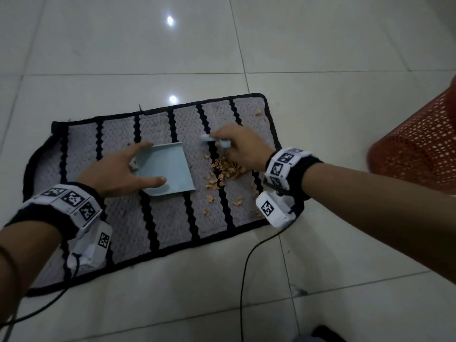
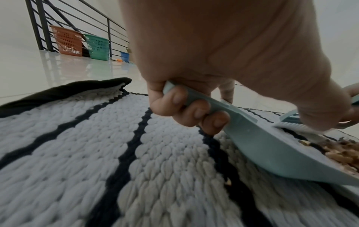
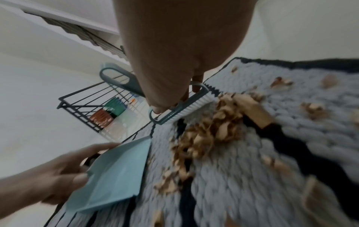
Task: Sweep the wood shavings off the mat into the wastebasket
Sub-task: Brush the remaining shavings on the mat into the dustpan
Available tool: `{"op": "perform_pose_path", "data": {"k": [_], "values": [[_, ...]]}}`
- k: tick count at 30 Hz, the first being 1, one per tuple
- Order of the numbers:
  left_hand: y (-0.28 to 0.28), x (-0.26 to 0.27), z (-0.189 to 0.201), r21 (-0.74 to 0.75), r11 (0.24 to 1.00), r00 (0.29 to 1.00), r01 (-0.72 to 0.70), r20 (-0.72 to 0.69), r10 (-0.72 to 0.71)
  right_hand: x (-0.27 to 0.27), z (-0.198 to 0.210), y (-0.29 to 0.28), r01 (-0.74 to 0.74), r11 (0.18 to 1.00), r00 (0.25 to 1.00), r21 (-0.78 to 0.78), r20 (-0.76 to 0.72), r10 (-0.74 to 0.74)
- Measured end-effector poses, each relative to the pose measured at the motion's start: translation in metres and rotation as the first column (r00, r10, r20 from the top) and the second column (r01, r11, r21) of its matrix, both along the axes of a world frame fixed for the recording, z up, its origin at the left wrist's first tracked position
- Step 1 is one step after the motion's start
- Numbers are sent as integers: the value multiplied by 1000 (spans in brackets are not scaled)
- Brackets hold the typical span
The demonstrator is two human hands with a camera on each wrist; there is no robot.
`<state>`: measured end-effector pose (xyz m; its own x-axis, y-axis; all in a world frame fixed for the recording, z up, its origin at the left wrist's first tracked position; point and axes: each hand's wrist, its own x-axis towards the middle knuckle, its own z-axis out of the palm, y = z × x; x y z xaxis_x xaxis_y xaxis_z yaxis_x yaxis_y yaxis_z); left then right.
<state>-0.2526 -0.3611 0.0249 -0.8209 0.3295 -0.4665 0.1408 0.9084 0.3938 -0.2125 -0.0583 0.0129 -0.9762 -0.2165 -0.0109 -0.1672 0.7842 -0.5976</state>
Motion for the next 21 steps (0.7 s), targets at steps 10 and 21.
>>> {"op": "perform_pose_path", "data": {"k": [10, 21], "values": [[-5, 20, -4, -28, 997, 996, 77, 39, -76, 74, 1, 31, -306, 951, 951, -42, -64, 303], [28, 13, 2, -55, 989, 990, 138, -13, -139, -46, -1, 98, 314, 941, 947, 130, -108, -301]]}}
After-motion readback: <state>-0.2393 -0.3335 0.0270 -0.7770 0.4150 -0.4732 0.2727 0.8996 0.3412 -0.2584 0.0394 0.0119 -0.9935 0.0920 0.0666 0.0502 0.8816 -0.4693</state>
